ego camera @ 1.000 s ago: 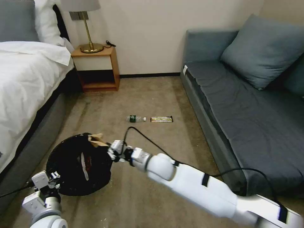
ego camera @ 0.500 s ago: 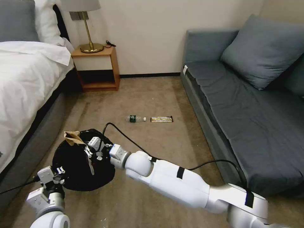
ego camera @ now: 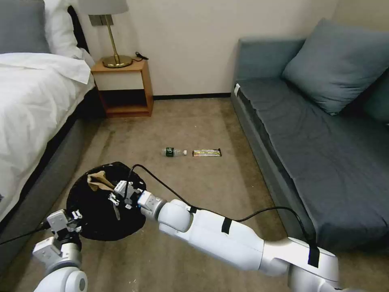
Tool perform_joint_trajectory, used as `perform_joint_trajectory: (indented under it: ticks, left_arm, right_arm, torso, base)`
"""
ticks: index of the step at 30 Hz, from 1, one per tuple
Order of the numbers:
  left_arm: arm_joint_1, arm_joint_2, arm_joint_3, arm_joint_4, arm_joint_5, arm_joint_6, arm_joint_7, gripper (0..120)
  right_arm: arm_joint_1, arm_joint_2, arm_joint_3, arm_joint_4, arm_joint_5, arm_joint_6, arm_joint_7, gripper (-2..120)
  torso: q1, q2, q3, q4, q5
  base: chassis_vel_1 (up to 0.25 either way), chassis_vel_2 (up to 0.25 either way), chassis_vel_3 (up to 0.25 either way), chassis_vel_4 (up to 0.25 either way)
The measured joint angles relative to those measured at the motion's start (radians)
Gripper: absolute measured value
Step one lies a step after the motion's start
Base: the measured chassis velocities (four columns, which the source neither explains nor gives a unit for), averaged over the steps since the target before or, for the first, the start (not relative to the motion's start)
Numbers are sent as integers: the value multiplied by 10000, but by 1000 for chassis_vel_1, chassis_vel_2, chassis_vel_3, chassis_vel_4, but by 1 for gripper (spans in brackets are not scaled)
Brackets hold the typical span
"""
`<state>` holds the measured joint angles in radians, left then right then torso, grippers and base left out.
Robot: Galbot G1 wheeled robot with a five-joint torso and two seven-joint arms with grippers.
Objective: Pick up the trash bin, then pick up the garbage on the floor and place it into the trash bin.
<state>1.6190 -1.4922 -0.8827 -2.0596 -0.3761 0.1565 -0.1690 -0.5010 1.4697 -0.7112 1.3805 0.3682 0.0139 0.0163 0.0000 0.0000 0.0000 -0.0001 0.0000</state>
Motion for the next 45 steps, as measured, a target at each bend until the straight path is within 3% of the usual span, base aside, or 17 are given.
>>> perform_joint_trajectory:
  ticks: [8, 15, 21, 28, 36, 42, 45]
  left_arm:
    - [105, 22, -61, -6, -59, -74, 77, 4]
    - [222, -47, -98, 12, -61, -170, 38, 4]
    - [327, -125, -56, -36, -16, -193, -1, 4]
    - [380, -211, 17, -37, 152, -191, -12, 4]
    - [243, -225, 8, 236, 357, -155, -9, 4]
    - [204, -201, -77, 261, 266, -165, -7, 4]
    - [205, -174, -196, 279, 253, -230, -13, 4]
  right_arm:
    - [-396, -186, 403, 140, 11, 172, -340, 77]
    - [-480, -707, 527, 570, -188, -170, -677, 98]
    - [-328, -1176, 447, 688, -865, -286, -1017, 100]
    - [418, -1403, 78, 749, -791, -590, -1336, 100]
    - [2480, -1661, -1040, 850, -225, -1694, -2040, 100]
    - [2463, -1623, -841, 876, 142, -1711, -1881, 100]
    - [1893, -1664, -97, 1140, 854, -1685, -1371, 100]
  torso:
    - [0, -1, 0, 1, 1]
    - [0, 0, 0, 0, 1]
    - [0, 0, -1, 0, 2]
    - [0, 0, 0, 2, 2]
    - [0, 0, 0, 1, 1]
    - [0, 0, 0, 2, 0]
    - [0, 0, 0, 3, 1]
  base:
    - [0, 0, 0, 0]
    - [0, 0, 0, 0]
    - [0, 0, 0, 0]
    - [0, 0, 0, 0]
    - [0, 0, 0, 0]
    - [0, 0, 0, 0]
    - [0, 0, 0, 0]
